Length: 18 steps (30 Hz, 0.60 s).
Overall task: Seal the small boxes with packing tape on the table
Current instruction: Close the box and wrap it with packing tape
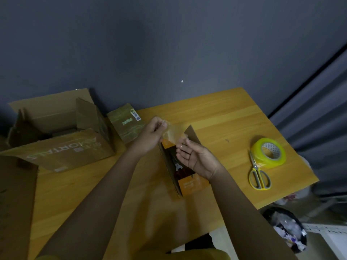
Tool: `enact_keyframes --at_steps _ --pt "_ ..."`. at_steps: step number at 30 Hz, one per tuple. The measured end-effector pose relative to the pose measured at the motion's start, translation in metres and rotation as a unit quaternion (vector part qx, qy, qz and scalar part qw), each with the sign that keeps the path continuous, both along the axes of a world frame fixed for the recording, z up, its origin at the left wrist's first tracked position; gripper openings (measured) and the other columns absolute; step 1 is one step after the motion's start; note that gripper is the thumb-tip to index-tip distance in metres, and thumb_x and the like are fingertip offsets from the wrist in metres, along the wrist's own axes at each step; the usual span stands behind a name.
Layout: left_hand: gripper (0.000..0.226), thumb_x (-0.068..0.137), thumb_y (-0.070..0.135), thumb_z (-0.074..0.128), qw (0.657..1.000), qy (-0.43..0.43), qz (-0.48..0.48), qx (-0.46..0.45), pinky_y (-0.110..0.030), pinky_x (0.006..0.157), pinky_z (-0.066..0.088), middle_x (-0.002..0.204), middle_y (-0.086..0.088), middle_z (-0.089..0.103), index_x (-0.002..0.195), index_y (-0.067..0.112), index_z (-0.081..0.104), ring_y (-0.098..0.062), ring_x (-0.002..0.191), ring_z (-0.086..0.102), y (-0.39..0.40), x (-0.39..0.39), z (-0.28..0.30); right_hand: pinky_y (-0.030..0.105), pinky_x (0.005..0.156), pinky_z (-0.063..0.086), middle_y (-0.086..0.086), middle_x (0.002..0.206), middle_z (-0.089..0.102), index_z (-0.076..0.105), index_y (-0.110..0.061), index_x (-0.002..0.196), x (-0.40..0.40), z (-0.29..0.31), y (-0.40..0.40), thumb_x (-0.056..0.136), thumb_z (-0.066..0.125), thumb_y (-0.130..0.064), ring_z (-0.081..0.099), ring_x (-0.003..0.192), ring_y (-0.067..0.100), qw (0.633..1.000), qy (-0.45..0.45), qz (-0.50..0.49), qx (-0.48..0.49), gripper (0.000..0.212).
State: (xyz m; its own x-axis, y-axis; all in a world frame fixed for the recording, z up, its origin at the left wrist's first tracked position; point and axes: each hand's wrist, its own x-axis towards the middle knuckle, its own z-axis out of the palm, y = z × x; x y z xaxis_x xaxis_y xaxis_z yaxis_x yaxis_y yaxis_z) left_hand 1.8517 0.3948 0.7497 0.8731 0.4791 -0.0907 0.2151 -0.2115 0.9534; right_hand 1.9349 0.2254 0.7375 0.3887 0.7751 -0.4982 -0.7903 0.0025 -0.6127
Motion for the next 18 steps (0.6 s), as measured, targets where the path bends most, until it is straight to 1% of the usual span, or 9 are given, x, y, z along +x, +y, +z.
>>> enact_keyframes --at_steps 2,4,8,11,14,18 --pt "0.02 0.101 0.025 0.043 1.0 -0.002 0.003 -0.003 -0.043 0.076 0.047 0.072 0.003 0.046 0.081 0.024 0.044 -0.009 0.061 0.049 0.0005 -0.0003 0.0004 0.024 0.071 0.057 0.003 0.086 0.071 0.061 -0.007 0.11 0.0001 -0.0015 -0.0016 0.097 0.048 -0.021 0.069 0.079 0.011 1.0 0.007 -0.001 -0.002 0.023" --pt "0.02 0.101 0.025 0.044 1.0 -0.002 0.006 -0.005 -0.042 0.076 0.046 0.072 0.004 0.046 0.081 0.024 0.044 -0.008 0.061 0.048 0.0001 -0.0007 0.0013 0.024 0.071 0.057 0.004 0.087 0.07 0.061 -0.007 0.108 -0.0001 -0.0015 -0.0028 0.097 0.049 -0.018 0.069 0.079 0.012 1.0 0.009 0.002 0.001 0.02" --pt "0.019 0.101 0.024 0.043 1.0 0.001 -0.002 0.007 -0.042 0.076 0.046 0.071 0.0 0.048 0.082 0.023 0.044 -0.014 0.064 0.048 -0.0003 -0.0027 0.0022 0.025 0.07 0.057 0.006 0.086 0.069 0.063 -0.006 0.103 -0.0024 -0.0001 -0.0032 0.088 0.052 -0.015 0.069 0.078 0.014 0.999 0.038 0.022 0.012 0.021" --pt "0.02 0.102 0.023 0.043 1.0 -0.002 -0.007 0.013 -0.041 0.074 0.044 0.069 0.0 0.046 0.082 0.022 0.043 -0.016 0.064 0.047 -0.0017 -0.0033 0.0032 0.024 0.069 0.057 0.003 0.084 0.069 0.064 -0.008 0.104 -0.0044 0.0002 -0.0027 0.089 0.052 -0.015 0.068 0.076 0.012 0.999 0.037 0.028 0.013 0.021" --pt "0.019 0.102 0.024 0.043 1.0 -0.002 -0.01 0.006 -0.042 0.073 0.043 0.071 -0.003 0.047 0.083 0.022 0.044 -0.017 0.065 0.048 0.0007 -0.0044 0.0013 0.022 0.068 0.056 0.0 0.082 0.067 0.063 -0.01 0.105 -0.0058 0.0011 -0.0022 0.086 0.056 -0.015 0.066 0.075 0.01 0.999 0.025 0.036 0.015 0.021" --pt "0.02 0.101 0.028 0.044 1.0 0.005 -0.014 0.008 -0.044 0.071 0.043 0.071 -0.003 0.047 0.082 0.024 0.043 -0.017 0.065 0.048 0.0034 -0.0079 -0.0008 0.019 0.066 0.055 0.0 0.077 0.064 0.06 -0.009 0.108 -0.007 0.0019 -0.0022 0.091 0.053 -0.009 0.065 0.072 0.008 0.999 0.018 0.037 0.013 0.018"
